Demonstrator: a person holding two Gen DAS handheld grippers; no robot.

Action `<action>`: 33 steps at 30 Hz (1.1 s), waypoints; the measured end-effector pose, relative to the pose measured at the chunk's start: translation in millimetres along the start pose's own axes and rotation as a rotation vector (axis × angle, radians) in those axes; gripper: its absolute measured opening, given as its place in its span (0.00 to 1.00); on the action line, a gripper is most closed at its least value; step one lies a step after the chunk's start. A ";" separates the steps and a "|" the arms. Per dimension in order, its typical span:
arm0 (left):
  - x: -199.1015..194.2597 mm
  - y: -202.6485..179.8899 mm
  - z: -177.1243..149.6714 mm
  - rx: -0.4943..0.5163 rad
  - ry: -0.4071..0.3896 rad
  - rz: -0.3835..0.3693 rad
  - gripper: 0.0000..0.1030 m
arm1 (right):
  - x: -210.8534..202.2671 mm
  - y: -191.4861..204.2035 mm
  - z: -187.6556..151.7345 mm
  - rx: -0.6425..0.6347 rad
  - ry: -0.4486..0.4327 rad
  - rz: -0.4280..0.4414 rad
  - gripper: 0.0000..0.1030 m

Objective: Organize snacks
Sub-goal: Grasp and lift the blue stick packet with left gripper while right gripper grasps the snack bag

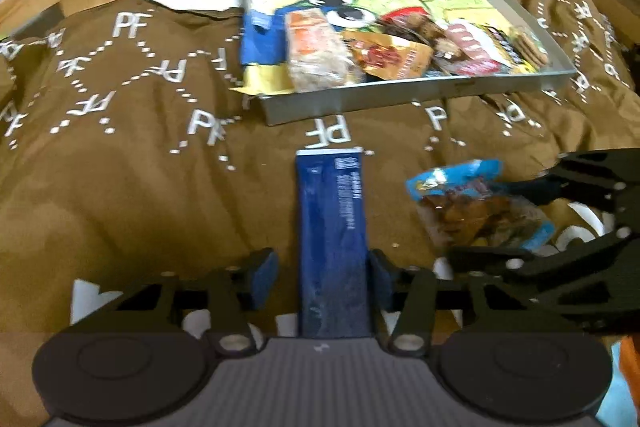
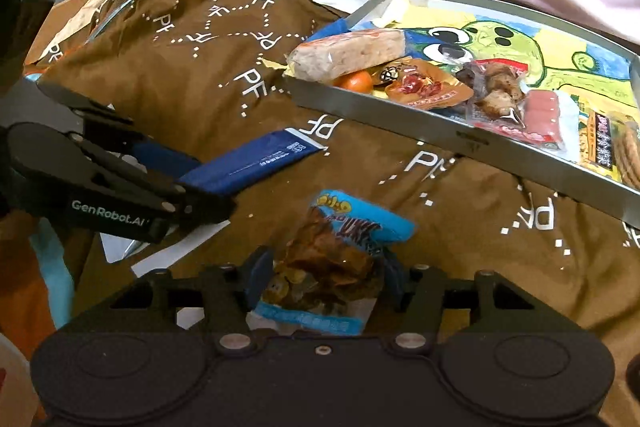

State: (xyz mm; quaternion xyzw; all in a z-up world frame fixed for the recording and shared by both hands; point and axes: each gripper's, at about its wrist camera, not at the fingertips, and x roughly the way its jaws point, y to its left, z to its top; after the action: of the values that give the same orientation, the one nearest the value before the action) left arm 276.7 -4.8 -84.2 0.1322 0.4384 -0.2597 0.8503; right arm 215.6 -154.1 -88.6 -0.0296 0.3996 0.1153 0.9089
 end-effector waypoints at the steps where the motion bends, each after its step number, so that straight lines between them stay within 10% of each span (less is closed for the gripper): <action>1: -0.6 -2.4 0.3 0.008 0.002 -0.011 0.38 | 0.0 1.3 -0.7 -0.004 0.000 -0.003 0.56; 15: -25.4 -16.8 -14.1 -0.143 0.031 -0.006 0.32 | -32.0 14.8 -12.5 -0.083 0.017 -0.004 0.53; 33: -90.4 -59.3 -34.3 -0.183 -0.117 0.040 0.32 | -115.9 39.4 -31.5 -0.154 -0.143 -0.047 0.53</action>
State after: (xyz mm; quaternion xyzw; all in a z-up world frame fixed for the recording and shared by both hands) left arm 177.0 -9.0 -30.4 0.0475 0.4073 -0.2088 0.8878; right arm 108.0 -141.9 -23.5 -0.1006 0.3228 0.1260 0.9326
